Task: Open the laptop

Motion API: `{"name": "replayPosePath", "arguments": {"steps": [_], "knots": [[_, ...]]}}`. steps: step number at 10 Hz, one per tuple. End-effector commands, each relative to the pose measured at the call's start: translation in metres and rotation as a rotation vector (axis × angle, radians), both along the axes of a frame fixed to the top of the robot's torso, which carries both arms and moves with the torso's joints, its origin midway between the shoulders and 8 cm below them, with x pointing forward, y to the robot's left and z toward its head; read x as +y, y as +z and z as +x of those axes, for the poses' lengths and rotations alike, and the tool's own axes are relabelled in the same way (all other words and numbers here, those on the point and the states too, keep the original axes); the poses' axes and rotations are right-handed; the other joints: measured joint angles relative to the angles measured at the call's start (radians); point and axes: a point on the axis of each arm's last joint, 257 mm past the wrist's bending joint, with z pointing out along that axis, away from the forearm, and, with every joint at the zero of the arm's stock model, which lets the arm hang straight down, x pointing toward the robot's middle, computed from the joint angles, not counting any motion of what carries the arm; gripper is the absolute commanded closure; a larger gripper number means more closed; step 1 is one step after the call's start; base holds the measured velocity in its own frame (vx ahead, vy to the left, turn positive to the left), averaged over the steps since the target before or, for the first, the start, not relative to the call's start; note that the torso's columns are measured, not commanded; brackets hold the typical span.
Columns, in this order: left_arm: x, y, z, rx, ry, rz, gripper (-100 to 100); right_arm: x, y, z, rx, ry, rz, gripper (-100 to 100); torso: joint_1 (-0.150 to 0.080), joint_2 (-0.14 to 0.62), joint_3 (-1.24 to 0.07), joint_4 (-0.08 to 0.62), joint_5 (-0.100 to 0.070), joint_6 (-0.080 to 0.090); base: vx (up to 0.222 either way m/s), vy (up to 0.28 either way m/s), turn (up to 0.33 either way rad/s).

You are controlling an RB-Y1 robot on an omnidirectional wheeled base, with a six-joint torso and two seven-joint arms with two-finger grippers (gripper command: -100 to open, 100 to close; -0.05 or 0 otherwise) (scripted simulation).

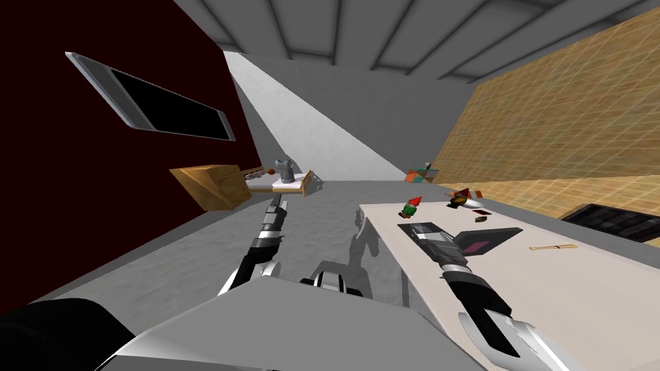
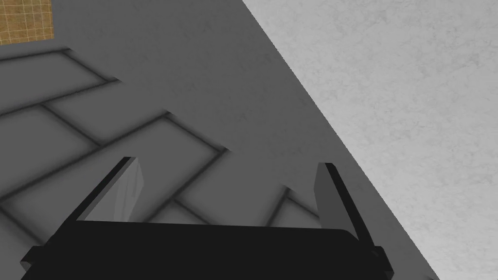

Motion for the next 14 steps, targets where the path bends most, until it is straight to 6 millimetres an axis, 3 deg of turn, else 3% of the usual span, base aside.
{"name": "replayPosePath", "arguments": {"steps": [1, 9, 11, 12, 14], "knots": [[0.000, 0.000, 0.000, 0.000, 0.000, 0.000, 0, -0.022, -0.012, -0.003, 0.078, -0.058, -0.159, -100, -0.002, 0.000, 0.000, 0.000, -0.001, 0.000, 0.026, -0.164, 0.067], [0.000, 0.000, 0.000, 0.000, 0.000, 0.000, 0, -0.082, -0.034, -0.018, 0.273, -0.182, -0.537, -100, 0.000, -0.001, 0.000, 0.000, 0.000, 0.001, 0.016, -0.136, 0.057], [0.000, 0.000, 0.000, 0.000, 0.000, 0.000, 0, -0.076, -0.032, -0.016, 0.257, -0.171, -0.513, -100, 0.001, -0.001, -0.001, -0.001, -0.001, 0.000, 0.004, -0.028, 0.005], [0.000, 0.000, 0.000, 0.000, 0.000, 0.000, 0, -0.075, -0.032, -0.016, 0.257, -0.171, -0.512, 100, 0.002, -0.001, 0.000, 0.000, 0.000, 0.000, 0.004, -0.013, -0.015], [0.000, 0.000, 0.000, 0.000, 0.000, 0.000, 0, -0.100, -0.032, -0.036, 0.308, -0.162, -0.535, 100, -0.001, -0.006, -0.002, -0.006, -0.007, -0.002, 0.097, 0.049, -0.012]]}}
